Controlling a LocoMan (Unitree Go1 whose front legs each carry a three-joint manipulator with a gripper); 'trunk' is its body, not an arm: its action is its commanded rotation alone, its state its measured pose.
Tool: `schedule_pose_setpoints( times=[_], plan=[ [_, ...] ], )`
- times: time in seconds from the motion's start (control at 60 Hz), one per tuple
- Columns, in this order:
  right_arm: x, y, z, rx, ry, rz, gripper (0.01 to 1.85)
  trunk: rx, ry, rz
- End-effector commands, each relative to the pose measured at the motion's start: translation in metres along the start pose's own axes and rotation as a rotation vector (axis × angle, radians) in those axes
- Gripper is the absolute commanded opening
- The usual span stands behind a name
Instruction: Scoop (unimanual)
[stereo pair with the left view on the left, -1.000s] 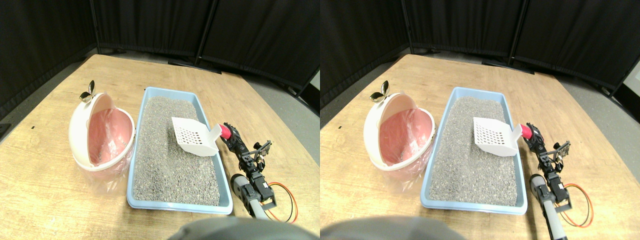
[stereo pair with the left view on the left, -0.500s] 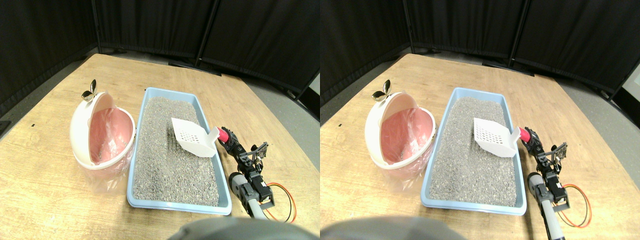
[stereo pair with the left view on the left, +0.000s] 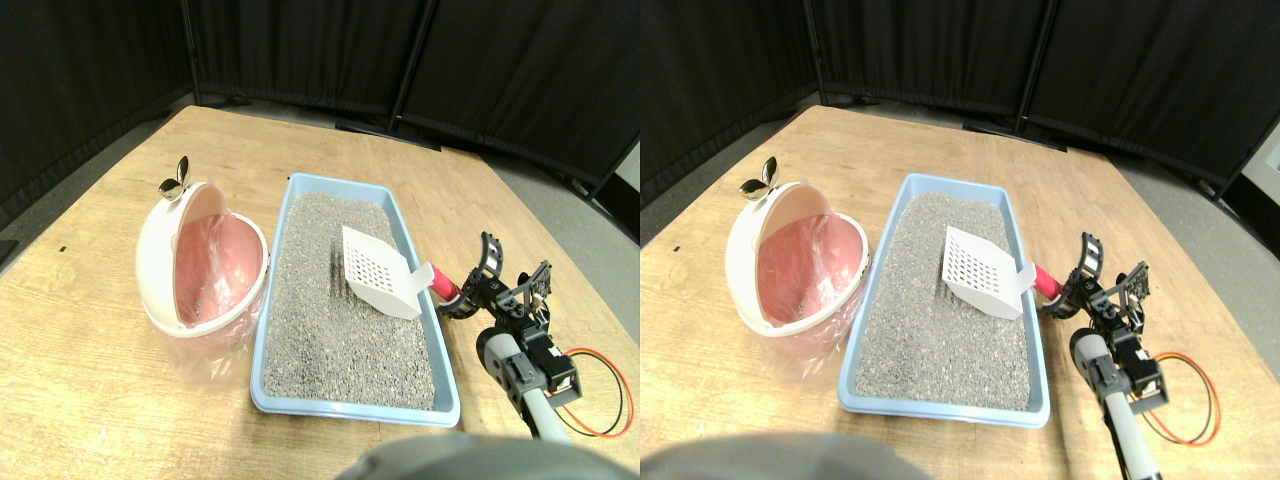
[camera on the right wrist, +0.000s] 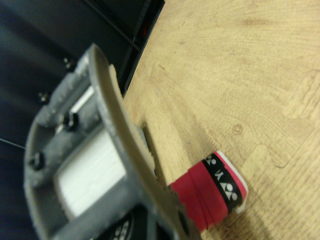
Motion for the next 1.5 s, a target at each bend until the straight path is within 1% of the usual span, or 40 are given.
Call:
schedule_pose_setpoints(
  times=[0.017,0.083,0.133,0.183,0.2,0.217,0.25,0.283,0.333,0.35,0.383,0.45,0.483,0.5,0.533,0.55,0.567,0.583,0.6,0.65,0.683,0.7,0.733,0.783,0.8,0.817,0.867,0.883,0.95,0.983,1.033,1.15,1.25,1.317,1.333,1.383,1.417,1.433,1.45,1.5],
  plan=[
    [0.0,0.001,0.005,-0.029,-0.014,0.011,1.37,-0.014,-0.001,0.005],
    [-0.003,0.001,0.006,-0.015,-0.009,0.018,1.38,-0.015,0.001,0.005],
    [-0.011,0.004,0.008,0.035,0.005,0.006,1.34,-0.014,0.003,0.005],
    [-0.014,0.004,0.009,0.048,0.008,0.007,1.35,-0.014,0.004,0.005],
    [-0.019,0.005,0.011,0.035,0.004,0.01,1.34,-0.011,0.006,0.004],
    [-0.019,0.005,0.011,0.035,0.004,0.01,1.34,-0.011,0.006,0.004],
    [-0.021,0.004,0.012,-0.051,-0.025,0.055,1.34,-0.01,0.007,0.003],
    [-0.027,0.002,0.014,0.015,-0.016,0.052,1.34,-0.007,0.006,0.002],
    [-0.031,0.001,0.015,0.02,-0.027,0.05,1.33,-0.005,0.007,0.0],
    [-0.034,0.001,0.016,0.0,-0.035,0.069,1.32,-0.004,0.007,-0.002],
    [-0.038,0.002,0.017,0.02,-0.033,0.057,1.28,-0.001,0.008,-0.004],
    [-0.046,0.003,0.019,0.005,-0.071,0.068,1.14,0.004,0.008,-0.011],
    [-0.05,0.003,0.019,-0.039,-0.114,0.107,1.02,0.007,0.009,-0.014],
    [-0.05,0.003,0.019,-0.039,-0.114,0.107,1.02,0.007,0.009,-0.014],
    [-0.055,0.004,0.02,-0.066,-0.133,0.1,0.89,0.01,0.009,-0.018],
    [-0.055,0.004,0.02,-0.066,-0.133,0.1,0.89,0.01,0.009,-0.018],
    [-0.056,0.004,0.02,-0.084,-0.15,0.113,0.84,0.013,0.008,-0.021],
    [-0.057,0.004,0.019,-0.114,-0.179,0.13,0.76,0.013,0.008,-0.021],
    [-0.058,0.004,0.019,-0.117,-0.192,0.13,0.69,0.015,0.009,-0.024],
    [-0.058,0.003,0.018,-0.126,-0.241,0.177,0.42,0.018,0.008,-0.026],
    [-0.058,0.002,0.018,-0.147,-0.263,0.198,0.32,0.025,0.01,-0.031],
    [-0.058,0.002,0.018,-0.147,-0.263,0.198,0.32,0.027,0.01,-0.033],
    [-0.06,0.001,0.017,-0.161,-0.297,0.217,0.07,0.029,0.009,-0.035],
    [-0.061,0.001,0.016,-0.165,-0.307,0.217,0.05,0.035,0.01,-0.04],
    [-0.063,0.0,0.015,-0.191,-0.345,0.209,0.05,0.038,0.01,-0.043],
    [-0.064,0.0,0.014,-0.202,-0.357,0.21,0.05,0.041,0.01,-0.046],
    [-0.066,0.001,0.014,-0.209,-0.363,0.199,0.05,0.045,0.011,-0.051],
    [-0.067,0.0,0.012,-0.223,-0.378,0.195,0.05,0.049,0.011,-0.054],
    [-0.07,0.0,0.01,-0.244,-0.381,0.185,0.05,0.06,0.011,-0.064],
    [-0.073,-0.001,0.009,-0.253,-0.38,0.158,0.05,0.063,0.011,-0.068],
    [-0.077,-0.002,0.006,-0.268,-0.382,0.145,0.05,0.071,0.012,-0.073],
    [-0.084,-0.005,-0.001,-0.302,-0.396,0.16,0.05,0.091,0.018,-0.089],
    [-0.091,-0.006,-0.006,-0.338,-0.413,0.15,0.05,0.1,0.021,-0.098],
    [-0.094,-0.007,-0.009,-0.332,-0.415,0.143,0.05,0.105,0.021,-0.103],
    [-0.096,-0.007,-0.011,-0.328,-0.412,0.142,0.05,0.11,0.023,-0.111],
    [-0.099,-0.007,-0.013,-0.318,-0.411,0.139,0.05,0.11,0.023,-0.111],
    [-0.101,-0.007,-0.015,-0.313,-0.406,0.128,0.05,0.11,0.023,-0.111],
    [-0.102,-0.007,-0.016,-0.304,-0.401,0.118,0.05,0.115,0.026,-0.122],
    [-0.103,-0.007,-0.017,-0.294,-0.396,0.11,0.05,0.115,0.026,-0.122],
    [-0.105,-0.008,-0.018,-0.29,-0.395,0.11,0.05,0.117,0.027,-0.126]
  ],
)
